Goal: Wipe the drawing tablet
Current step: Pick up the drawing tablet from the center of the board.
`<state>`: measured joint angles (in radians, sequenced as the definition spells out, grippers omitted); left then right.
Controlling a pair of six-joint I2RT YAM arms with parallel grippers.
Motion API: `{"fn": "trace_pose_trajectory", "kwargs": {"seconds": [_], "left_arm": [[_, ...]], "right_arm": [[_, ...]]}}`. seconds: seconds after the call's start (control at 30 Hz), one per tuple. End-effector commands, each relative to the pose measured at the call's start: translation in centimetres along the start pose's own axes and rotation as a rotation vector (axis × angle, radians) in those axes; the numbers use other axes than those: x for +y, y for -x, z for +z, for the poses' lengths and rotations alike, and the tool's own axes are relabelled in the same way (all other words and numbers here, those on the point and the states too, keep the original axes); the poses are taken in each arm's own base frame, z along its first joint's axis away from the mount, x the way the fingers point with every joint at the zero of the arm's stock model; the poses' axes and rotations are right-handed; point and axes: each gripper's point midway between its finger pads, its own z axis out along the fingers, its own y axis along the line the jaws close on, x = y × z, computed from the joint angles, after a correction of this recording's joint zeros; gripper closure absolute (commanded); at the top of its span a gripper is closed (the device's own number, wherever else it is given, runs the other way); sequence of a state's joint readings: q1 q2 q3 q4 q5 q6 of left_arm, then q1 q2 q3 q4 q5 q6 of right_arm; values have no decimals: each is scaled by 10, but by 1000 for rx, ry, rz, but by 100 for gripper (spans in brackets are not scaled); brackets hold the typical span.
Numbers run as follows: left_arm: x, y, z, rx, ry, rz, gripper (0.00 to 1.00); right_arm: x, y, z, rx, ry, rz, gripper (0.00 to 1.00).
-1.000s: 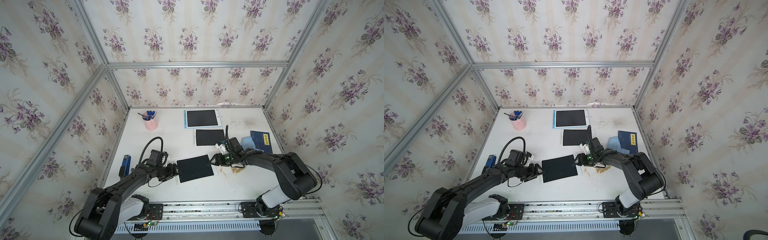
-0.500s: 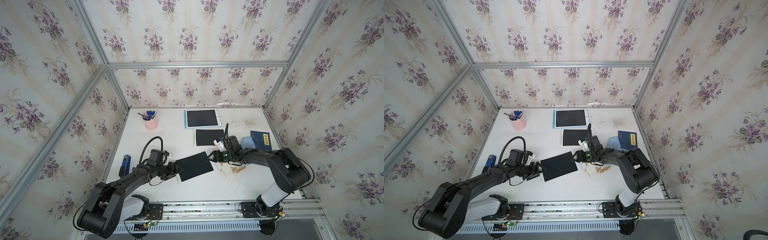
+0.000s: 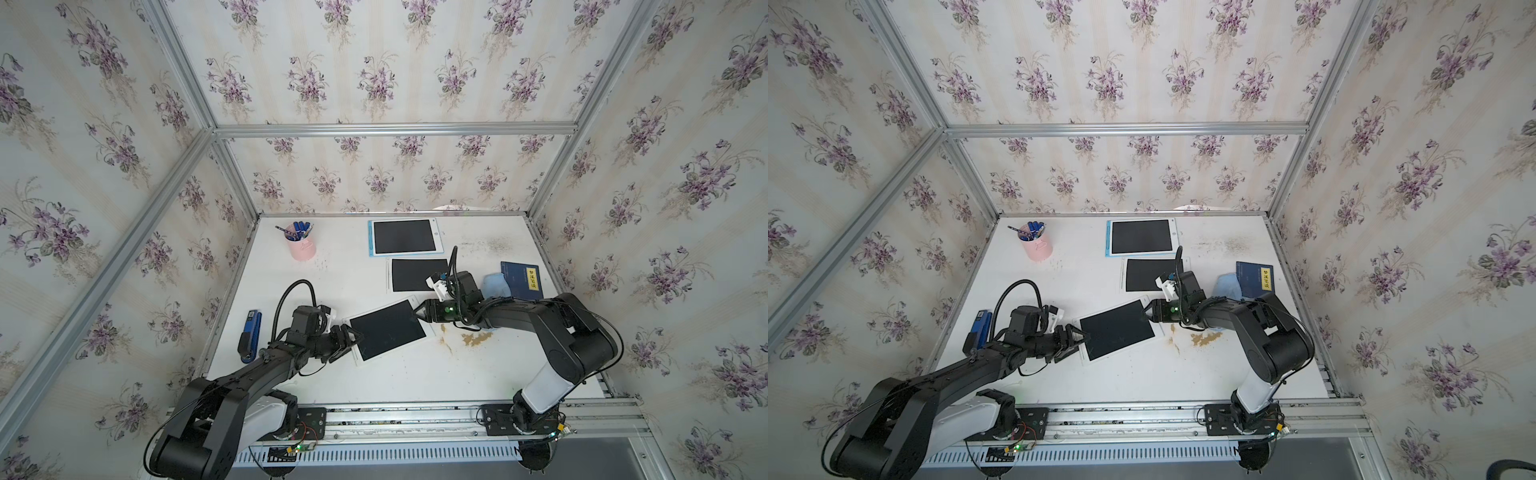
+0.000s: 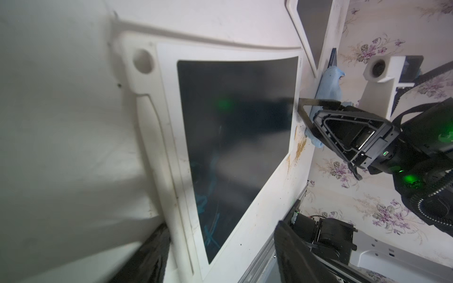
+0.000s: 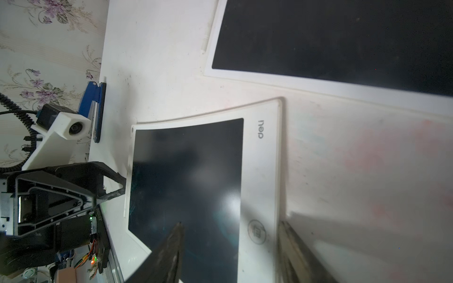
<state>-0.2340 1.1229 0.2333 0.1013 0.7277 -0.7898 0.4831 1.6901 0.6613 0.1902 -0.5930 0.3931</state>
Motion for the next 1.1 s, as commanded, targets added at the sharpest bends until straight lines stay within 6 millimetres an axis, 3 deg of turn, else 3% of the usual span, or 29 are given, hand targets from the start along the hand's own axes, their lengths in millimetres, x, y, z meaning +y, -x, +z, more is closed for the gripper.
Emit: {"fn": "trace_pose_trajectory", "kwargs": {"seconds": [0.0,0.2,0.5,0.73,0.9,1.07], "left_arm": [[-28,19,-9,-95,-104,59,35],[-38,25,-24,-167,-164,70,42],[-37,23,-31,-180,-156,72,44],[-35,20,-35,-179,-144,86,74],[-34,18,-33,-166,-141,92,100],[-43,20,-39,-176,-145,129,100]], "right_arm": [[-10,-50,1,182,-23,132,38],[-8,-52,2,190,2,139,38],[-9,-52,3,191,-1,142,38],[-9,-53,4,191,2,146,38],[-9,-54,3,190,3,146,38],[-3,-45,0,171,7,124,39]]}}
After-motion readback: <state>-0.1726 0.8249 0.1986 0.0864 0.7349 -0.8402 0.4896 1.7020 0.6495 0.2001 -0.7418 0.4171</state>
